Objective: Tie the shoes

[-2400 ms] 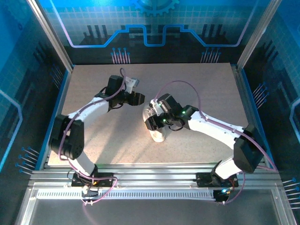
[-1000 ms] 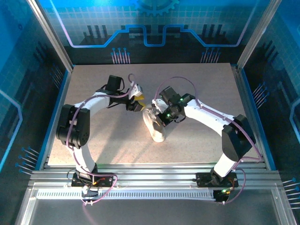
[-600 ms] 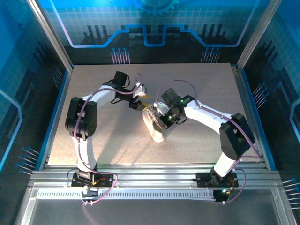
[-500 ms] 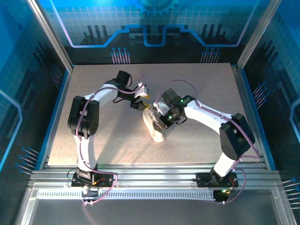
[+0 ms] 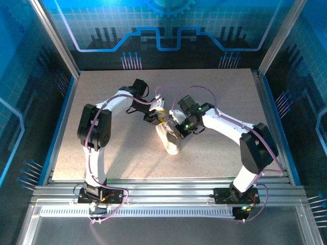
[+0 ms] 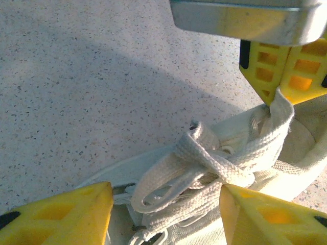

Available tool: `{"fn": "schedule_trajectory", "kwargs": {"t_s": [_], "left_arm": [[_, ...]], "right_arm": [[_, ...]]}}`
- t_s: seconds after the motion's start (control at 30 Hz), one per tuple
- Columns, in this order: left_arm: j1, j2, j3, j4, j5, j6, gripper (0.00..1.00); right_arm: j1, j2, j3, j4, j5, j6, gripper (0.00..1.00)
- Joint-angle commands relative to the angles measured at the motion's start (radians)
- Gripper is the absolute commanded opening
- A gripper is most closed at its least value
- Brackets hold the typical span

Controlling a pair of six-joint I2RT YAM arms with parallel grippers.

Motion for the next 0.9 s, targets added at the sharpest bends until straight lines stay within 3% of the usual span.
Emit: {"fn": "schedule_trajectory", "kwargs": {"t_s": [0.0,0.17,0.37,0.4,0.87], "left_arm": [[-0.019,0.03,0.031,-0.078,-0.027,0.082,0.57],[-0.036,0.041,0.044,-0.09,-0.045,0.094,0.46],[-0.039,0.004,0.012,-0.065,-0.077,0.07,0.03],[-0.039,-0.012,-0.004,-0.047,-0.086,0.059,0.0],[-0.033,-0.223,-0.23,0.131,-0.177,-0.126,0.0]], "right_arm": [[-0.014,-0.011,0.005,-0.022,-0.008,-0.007,0.05],[-0.018,-0.018,0.02,-0.035,-0.006,-0.008,0.05],[-0.034,-0.02,0.052,-0.054,-0.007,-0.013,0.05],[-0.038,-0.016,0.059,-0.06,-0.007,-0.017,0.05],[-0.127,0.094,0.195,-0.128,-0.028,-0.134,0.03]]}}
